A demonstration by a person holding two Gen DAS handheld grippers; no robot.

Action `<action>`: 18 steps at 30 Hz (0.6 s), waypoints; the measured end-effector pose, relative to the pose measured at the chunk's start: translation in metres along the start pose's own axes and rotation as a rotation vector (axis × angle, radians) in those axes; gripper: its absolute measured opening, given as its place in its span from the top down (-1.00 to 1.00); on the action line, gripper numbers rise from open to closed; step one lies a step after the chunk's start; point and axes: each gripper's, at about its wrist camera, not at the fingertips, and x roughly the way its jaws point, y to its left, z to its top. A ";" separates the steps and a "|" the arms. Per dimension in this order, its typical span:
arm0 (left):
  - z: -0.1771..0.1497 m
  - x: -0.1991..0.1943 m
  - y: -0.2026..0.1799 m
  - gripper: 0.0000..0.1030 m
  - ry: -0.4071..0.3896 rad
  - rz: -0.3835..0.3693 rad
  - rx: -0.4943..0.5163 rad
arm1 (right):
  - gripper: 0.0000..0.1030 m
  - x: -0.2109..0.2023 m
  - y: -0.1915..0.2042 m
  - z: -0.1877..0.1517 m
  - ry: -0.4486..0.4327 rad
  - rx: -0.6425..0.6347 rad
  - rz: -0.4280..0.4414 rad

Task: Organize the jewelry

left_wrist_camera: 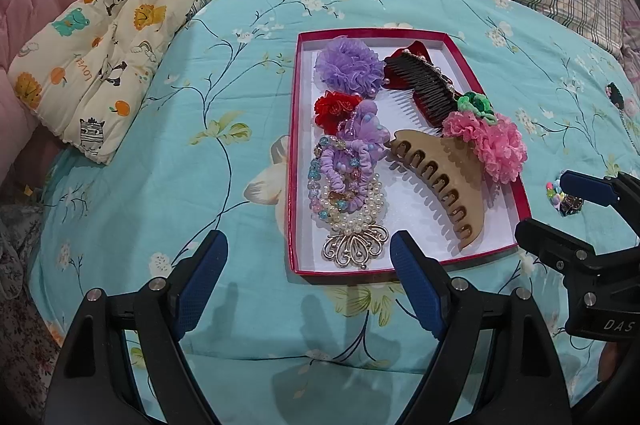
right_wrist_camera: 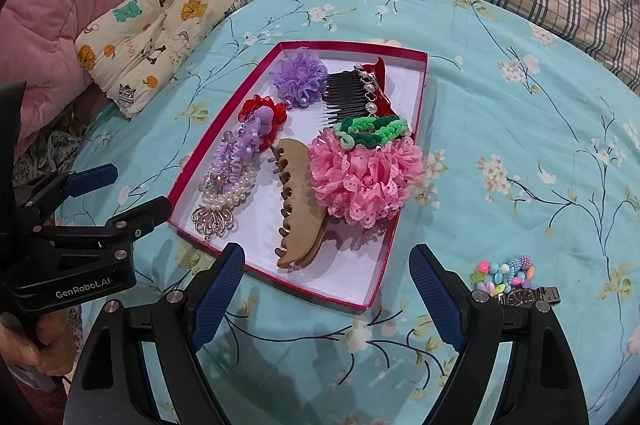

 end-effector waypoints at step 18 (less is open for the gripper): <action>0.000 0.000 0.003 -0.63 -0.003 0.000 -0.012 | -0.67 0.001 -0.005 -0.001 0.001 0.011 -0.004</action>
